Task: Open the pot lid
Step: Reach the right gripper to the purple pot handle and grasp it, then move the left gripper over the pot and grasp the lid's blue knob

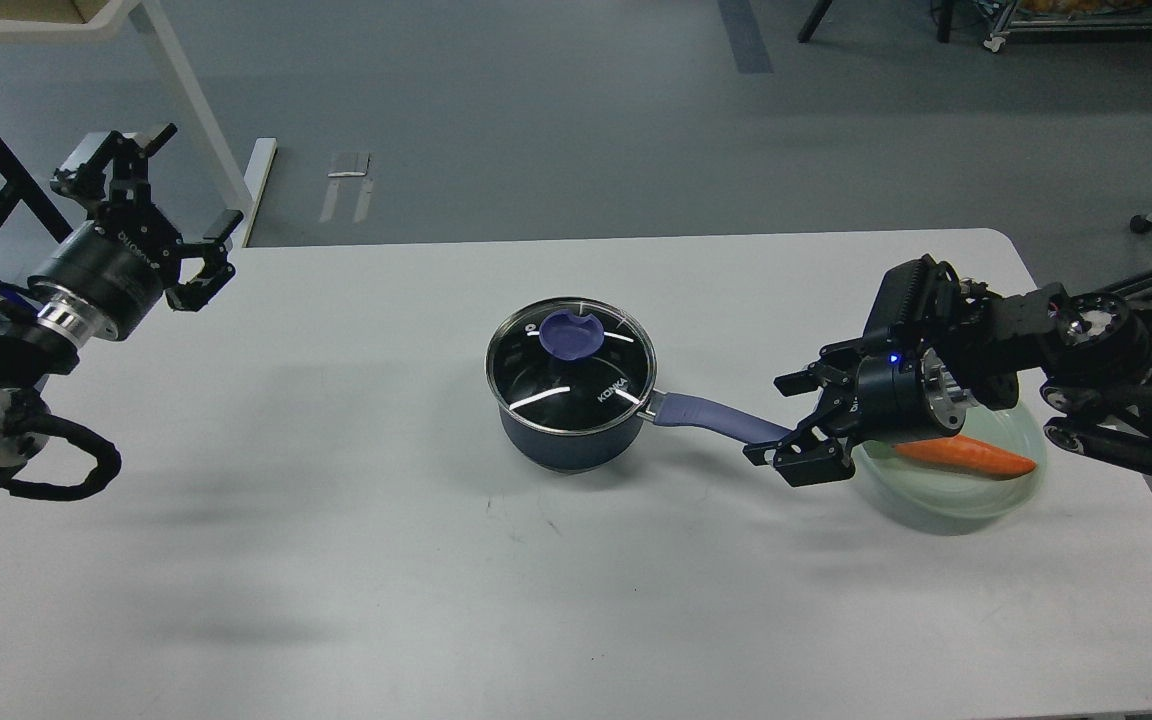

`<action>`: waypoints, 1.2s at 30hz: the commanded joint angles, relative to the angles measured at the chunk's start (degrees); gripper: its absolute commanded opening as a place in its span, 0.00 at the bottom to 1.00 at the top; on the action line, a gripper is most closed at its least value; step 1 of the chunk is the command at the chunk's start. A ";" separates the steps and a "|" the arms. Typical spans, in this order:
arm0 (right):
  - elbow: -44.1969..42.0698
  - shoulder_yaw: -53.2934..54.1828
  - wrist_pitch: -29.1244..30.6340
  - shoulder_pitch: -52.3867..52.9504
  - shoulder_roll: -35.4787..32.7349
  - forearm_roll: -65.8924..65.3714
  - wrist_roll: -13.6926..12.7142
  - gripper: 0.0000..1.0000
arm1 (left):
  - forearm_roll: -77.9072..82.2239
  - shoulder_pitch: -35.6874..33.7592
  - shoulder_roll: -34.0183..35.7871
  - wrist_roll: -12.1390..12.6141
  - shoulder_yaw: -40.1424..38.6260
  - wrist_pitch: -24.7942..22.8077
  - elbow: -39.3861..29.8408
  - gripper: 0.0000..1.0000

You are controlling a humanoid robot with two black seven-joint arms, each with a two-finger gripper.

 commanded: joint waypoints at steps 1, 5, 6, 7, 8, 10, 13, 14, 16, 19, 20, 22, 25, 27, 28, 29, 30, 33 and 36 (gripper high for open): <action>-0.75 -0.77 -1.49 -0.07 1.46 0.37 0.01 0.68 | 0.00 -0.09 -0.25 0.00 0.00 0.08 -0.07 0.99; -0.83 -0.86 -1.58 -0.24 2.17 0.63 0.01 0.64 | 0.00 -0.09 -0.51 0.00 0.00 1.13 -0.42 0.99; -0.75 -0.86 -1.58 -0.33 2.17 0.81 0.01 0.64 | 0.00 -0.09 -0.51 0.00 0.00 1.22 -0.51 0.99; -0.75 -0.86 -1.58 -0.42 2.26 0.90 0.01 0.64 | 0.00 0.00 -0.51 0.00 0.00 1.22 -0.68 0.99; -0.75 -0.86 -1.58 -0.50 2.26 0.98 0.01 0.64 | 0.09 0.00 -0.51 0.00 0.00 1.22 -0.77 0.99; -0.75 -0.86 -1.67 -0.59 2.17 0.98 0.01 0.64 | 0.09 0.00 -0.51 0.00 0.00 1.31 -0.77 0.99; -0.75 -0.86 -1.84 -0.77 2.17 0.98 0.01 0.64 | 0.09 -0.09 -0.51 0.00 0.00 1.31 -0.77 0.99; -0.75 -0.86 -2.28 -1.03 2.26 0.98 0.01 0.64 | 0.09 -0.09 -0.51 0.00 0.00 1.22 -0.77 0.99; -0.83 -0.86 -3.16 -1.73 2.52 1.07 0.01 0.64 | 0.09 -0.09 -0.60 0.00 0.00 1.31 -0.77 0.99; -0.83 -0.95 -3.69 -1.91 2.70 2.64 0.01 0.57 | 0.18 -0.09 -0.60 0.00 0.00 1.31 -0.77 0.99; -0.92 -0.95 -3.60 -1.91 2.70 3.44 0.01 0.55 | 0.18 -0.17 -0.60 0.00 0.00 1.31 -0.77 0.99; -0.83 -1.03 -3.60 -1.91 2.70 4.58 0.01 0.50 | 0.18 -0.17 -0.60 0.00 0.00 1.31 -0.77 0.99; -0.92 -1.12 -3.69 -1.91 2.70 4.68 0.01 0.44 | 0.26 -0.70 -0.60 0.00 0.09 1.31 -0.77 0.99; -0.92 -1.12 -3.60 -1.91 2.61 4.59 0.01 0.42 | 2.62 -1.23 -0.60 0.00 0.09 1.40 -0.77 0.99; -0.92 -1.12 -3.69 -1.91 2.52 4.67 0.01 0.41 | 4.55 -1.49 -0.69 0.00 0.09 1.40 -0.77 0.99; -0.92 -1.12 -3.69 -1.91 2.52 4.59 0.01 0.40 | 7.09 -1.75 -0.69 0.00 0.09 1.57 -0.86 0.99; -0.92 -1.21 -3.69 -1.91 2.52 4.59 0.01 0.40 | 9.21 -1.76 -0.60 0.00 0.00 1.57 -1.12 0.99; -0.92 -1.21 -3.60 -2.00 2.52 4.59 0.01 0.38 | 15.10 -1.76 -0.51 0.00 0.00 2.19 -4.11 0.99; -0.92 -1.21 -3.69 -2.00 2.61 4.59 0.01 0.33 | 22.47 -2.11 -0.42 0.00 -0.18 2.98 -5.95 0.99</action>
